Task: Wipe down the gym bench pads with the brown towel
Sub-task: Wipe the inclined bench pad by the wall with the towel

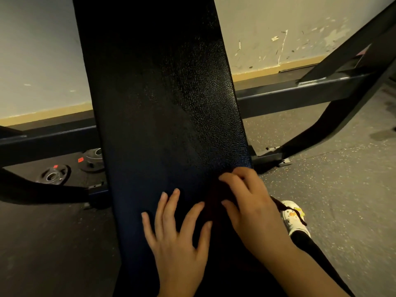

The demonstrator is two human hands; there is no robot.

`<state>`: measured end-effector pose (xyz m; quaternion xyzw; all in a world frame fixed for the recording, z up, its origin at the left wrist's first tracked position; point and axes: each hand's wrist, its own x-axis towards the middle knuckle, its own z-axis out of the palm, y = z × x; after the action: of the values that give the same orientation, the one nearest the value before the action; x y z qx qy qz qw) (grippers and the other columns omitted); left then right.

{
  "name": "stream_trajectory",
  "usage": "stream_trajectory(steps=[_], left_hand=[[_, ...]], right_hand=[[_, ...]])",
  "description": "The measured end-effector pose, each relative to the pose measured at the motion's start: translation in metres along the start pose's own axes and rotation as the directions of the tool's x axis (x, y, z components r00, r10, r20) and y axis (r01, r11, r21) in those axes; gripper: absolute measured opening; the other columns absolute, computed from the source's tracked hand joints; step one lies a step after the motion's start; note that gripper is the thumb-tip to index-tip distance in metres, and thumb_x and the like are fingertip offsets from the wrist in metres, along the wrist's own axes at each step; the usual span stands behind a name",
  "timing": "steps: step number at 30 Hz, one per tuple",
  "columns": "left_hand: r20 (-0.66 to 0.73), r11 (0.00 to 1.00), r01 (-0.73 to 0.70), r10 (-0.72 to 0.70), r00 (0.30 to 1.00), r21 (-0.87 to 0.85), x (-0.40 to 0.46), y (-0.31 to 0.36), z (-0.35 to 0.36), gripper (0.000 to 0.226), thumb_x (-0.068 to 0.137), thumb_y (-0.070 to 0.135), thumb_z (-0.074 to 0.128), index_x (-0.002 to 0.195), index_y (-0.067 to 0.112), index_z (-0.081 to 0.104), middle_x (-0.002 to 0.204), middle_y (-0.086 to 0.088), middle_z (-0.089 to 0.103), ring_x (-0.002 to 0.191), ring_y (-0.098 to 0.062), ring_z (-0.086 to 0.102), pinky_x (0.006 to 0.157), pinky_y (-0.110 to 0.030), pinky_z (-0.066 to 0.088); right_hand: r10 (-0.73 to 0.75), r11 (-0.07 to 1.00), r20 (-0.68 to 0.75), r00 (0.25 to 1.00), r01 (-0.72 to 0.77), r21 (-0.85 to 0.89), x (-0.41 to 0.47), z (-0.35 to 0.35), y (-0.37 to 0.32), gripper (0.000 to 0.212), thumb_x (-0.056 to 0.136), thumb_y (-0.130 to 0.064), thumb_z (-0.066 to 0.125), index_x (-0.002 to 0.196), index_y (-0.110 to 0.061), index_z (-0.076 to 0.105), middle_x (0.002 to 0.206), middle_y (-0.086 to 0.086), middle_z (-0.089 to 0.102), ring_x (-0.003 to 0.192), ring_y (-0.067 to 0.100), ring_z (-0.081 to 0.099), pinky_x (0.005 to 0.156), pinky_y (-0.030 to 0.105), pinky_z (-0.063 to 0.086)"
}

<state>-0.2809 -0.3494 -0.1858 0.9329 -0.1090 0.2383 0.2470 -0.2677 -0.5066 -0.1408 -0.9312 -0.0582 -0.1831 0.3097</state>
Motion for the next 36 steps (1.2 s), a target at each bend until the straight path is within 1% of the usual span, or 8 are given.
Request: stream_trajectory(steps=[4, 10, 13, 19, 24, 30, 33, 36], left_hand=[[-0.071, 0.997, -0.046, 0.042, 0.997, -0.062, -0.002, 0.008, 0.0, 0.017, 0.085, 0.033, 0.054, 0.102, 0.033, 0.054, 0.13, 0.005, 0.054, 0.136, -0.019, 0.041, 0.12, -0.044, 0.01], [-0.038, 0.944, 0.021, -0.035, 0.999, -0.328, 0.018, 0.022, -0.03, 0.018, 0.088, 0.024, 0.045, 0.103, 0.032, 0.05, 0.099, 0.022, 0.053, 0.095, 0.005, 0.054, 0.091, -0.008, 0.036], [0.011, 0.903, 0.06, -0.062, 0.998, -0.426, 0.03, 0.031, -0.047, 0.02, 0.088, 0.022, 0.044, 0.103, 0.035, 0.049, 0.102, 0.024, 0.049, 0.099, 0.015, 0.051, 0.081, 0.002, 0.035], [0.069, 0.926, 0.032, -0.006, 0.998, -0.375, 0.043, 0.029, -0.093, 0.047, 0.09, 0.0, 0.062, 0.11, 0.041, 0.053, 0.105, 0.025, 0.052, 0.1, 0.011, 0.054, 0.078, -0.003, 0.04], [0.0, 0.955, -0.046, 0.048, 0.999, -0.293, 0.062, 0.03, -0.147, 0.035, 0.09, 0.002, 0.065, 0.117, 0.023, 0.066, 0.102, 0.023, 0.054, 0.1, 0.018, 0.05, 0.083, 0.0, 0.038], [-0.046, 0.978, -0.1, 0.093, 0.995, -0.186, 0.078, 0.037, -0.218, 0.022, 0.095, 0.024, 0.052, 0.111, 0.023, 0.067, 0.099, 0.015, 0.056, 0.085, 0.0, 0.054, 0.07, -0.009, 0.038], [-0.032, 0.981, -0.085, 0.081, 0.996, -0.176, 0.079, 0.041, -0.248, 0.019, 0.095, 0.026, 0.055, 0.109, 0.023, 0.068, 0.097, 0.014, 0.057, 0.087, -0.003, 0.055, 0.072, -0.011, 0.039], [0.036, 0.991, -0.101, 0.104, 0.994, -0.094, 0.075, 0.043, -0.272, 0.019, 0.095, 0.021, 0.061, 0.112, 0.023, 0.067, 0.102, 0.011, 0.059, 0.095, -0.009, 0.058, 0.08, -0.022, 0.046]], right_hand=[[0.079, 0.996, -0.01, 0.997, -0.078, 0.039, 0.004, -0.002, -0.001, 0.046, 0.073, -0.001, 0.077, 0.111, -0.017, 0.057, 0.114, 0.003, 0.05, 0.095, 0.025, 0.056, 0.069, 0.026, 0.045], [0.114, 0.993, 0.062, 0.992, -0.111, -0.045, 0.0, -0.029, -0.003, 0.033, 0.081, -0.011, 0.064, 0.095, -0.032, 0.042, 0.11, -0.01, 0.047, 0.071, 0.012, 0.047, 0.054, 0.017, 0.032], [0.2, 0.98, 0.163, 0.966, -0.2, -0.019, -0.006, -0.04, -0.011, 0.034, 0.09, -0.016, 0.059, 0.094, -0.037, 0.033, 0.079, -0.011, 0.052, 0.065, 0.008, 0.049, 0.054, 0.021, 0.034], [0.167, 0.985, 0.173, 0.971, -0.158, -0.068, 0.01, -0.09, -0.049, 0.022, 0.091, -0.025, 0.064, 0.1, -0.038, 0.049, 0.093, -0.018, 0.05, 0.084, 0.002, 0.05, 0.069, 0.021, 0.039], [0.098, 0.983, 0.139, 0.985, -0.074, -0.167, 0.019, -0.131, -0.096, 0.01, 0.094, -0.037, 0.058, 0.096, -0.032, 0.05, 0.09, -0.014, 0.05, 0.084, 0.012, 0.056, 0.071, 0.033, 0.047], [0.038, 0.994, 0.108, 0.993, -0.026, -0.103, 0.02, -0.168, -0.144, 0.016, 0.094, -0.039, 0.06, 0.091, -0.031, 0.047, 0.079, -0.012, 0.053, 0.071, 0.003, 0.051, 0.055, 0.02, 0.036], [-0.021, 0.996, 0.096, 0.995, 0.029, -0.086, 0.02, -0.186, -0.165, 0.012, 0.095, -0.026, 0.061, 0.096, -0.033, 0.052, 0.091, -0.015, 0.052, 0.083, 0.003, 0.05, 0.064, 0.018, 0.036], [-0.018, 0.992, 0.083, 0.996, 0.028, -0.122, 0.018, -0.202, -0.181, 0.013, 0.097, -0.023, 0.057, 0.099, -0.035, 0.052, 0.096, -0.013, 0.053, 0.088, 0.01, 0.052, 0.072, 0.027, 0.038]])
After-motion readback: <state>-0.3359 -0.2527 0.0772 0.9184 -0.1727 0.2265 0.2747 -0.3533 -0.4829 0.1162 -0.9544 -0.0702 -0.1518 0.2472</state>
